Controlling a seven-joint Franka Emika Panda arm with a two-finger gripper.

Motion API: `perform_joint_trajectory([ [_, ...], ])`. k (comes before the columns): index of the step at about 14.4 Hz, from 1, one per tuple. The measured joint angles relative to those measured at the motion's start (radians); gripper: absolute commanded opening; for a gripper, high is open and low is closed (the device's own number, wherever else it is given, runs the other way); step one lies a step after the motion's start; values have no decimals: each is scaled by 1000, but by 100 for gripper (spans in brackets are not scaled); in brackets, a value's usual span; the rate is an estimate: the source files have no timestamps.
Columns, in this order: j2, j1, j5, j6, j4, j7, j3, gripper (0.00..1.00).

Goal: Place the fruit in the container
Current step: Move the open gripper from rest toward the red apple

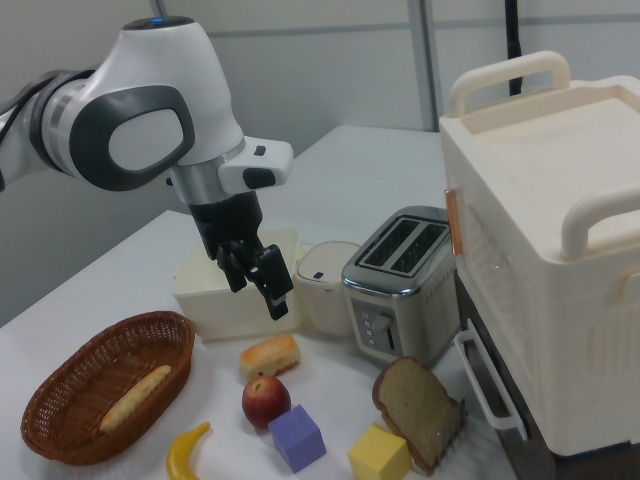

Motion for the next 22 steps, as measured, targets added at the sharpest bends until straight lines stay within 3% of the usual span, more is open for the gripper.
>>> perform_joint_trajectory([
  [22, 0, 2, 0, -14, -25, -22, 1, 100],
])
